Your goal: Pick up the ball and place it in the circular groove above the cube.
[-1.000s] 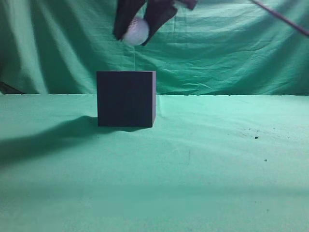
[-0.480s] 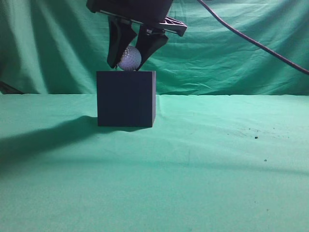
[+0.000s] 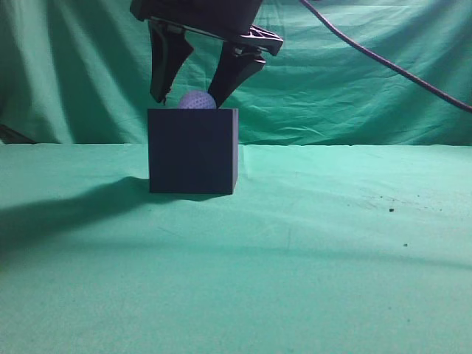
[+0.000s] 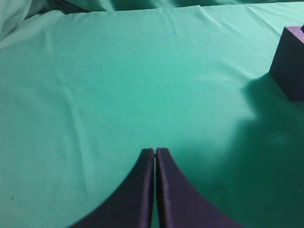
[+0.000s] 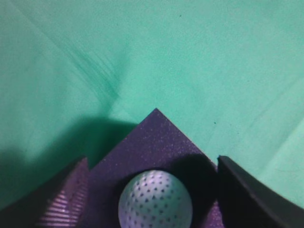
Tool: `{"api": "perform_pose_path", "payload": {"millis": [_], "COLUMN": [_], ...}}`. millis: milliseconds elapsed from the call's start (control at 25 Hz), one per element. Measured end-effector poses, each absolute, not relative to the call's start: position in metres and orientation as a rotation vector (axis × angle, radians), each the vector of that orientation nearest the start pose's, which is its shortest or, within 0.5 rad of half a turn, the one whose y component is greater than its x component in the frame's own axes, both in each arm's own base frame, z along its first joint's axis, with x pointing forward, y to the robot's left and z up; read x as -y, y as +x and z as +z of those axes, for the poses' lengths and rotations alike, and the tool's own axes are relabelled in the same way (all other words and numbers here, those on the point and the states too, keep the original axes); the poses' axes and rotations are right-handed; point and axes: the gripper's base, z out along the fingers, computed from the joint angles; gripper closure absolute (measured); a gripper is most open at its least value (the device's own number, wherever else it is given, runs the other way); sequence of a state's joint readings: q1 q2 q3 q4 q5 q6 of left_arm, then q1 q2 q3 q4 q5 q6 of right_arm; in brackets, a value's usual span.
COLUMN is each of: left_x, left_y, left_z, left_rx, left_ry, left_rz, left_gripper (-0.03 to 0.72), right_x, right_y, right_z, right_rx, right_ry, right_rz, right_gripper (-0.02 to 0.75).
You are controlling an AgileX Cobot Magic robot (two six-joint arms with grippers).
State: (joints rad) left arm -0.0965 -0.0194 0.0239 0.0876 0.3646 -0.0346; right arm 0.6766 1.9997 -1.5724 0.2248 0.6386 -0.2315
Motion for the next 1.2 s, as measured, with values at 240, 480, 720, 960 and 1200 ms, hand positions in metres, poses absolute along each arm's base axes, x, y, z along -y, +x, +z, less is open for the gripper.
{"api": "perform_pose_path", "payload": {"millis": [240, 480, 720, 960, 1200], "left_x": [0.002, 0.002, 0.002, 0.002, 0.002], "left_y": [0.052, 0.052, 0.052, 0.052, 0.052], "left_z": [0.173, 0.173, 0.173, 0.173, 0.173], "left_rx": [-1.848, -1.848, -1.848, -1.848, -1.848], "left_ry": [0.111, 0.111, 0.111, 0.111, 0.111], "left_rz": [-0.005, -0.005, -0.005, -0.005, -0.005], "left_gripper": [0.688, 0.688, 0.688, 0.688, 0.688], "right_x": [-0.283, -0.254, -0.214, -0.185, -0.146], "right_y": [0.336, 0.307, 0.273, 0.241, 0.198], "right_z": [0.249, 0.316, 0.357, 0.391, 0.418], "right_rx": [-2.347, -2.353, -2.495, -2.530, -2.416], "right_ry": [-0.984, -0.923, -0.829, -0.788, -0.744], "right_rz": [0.389, 0.335, 0.186, 0.155, 0.150], "right_gripper": [0.255, 0.255, 0.665, 0.738, 0.738]}}
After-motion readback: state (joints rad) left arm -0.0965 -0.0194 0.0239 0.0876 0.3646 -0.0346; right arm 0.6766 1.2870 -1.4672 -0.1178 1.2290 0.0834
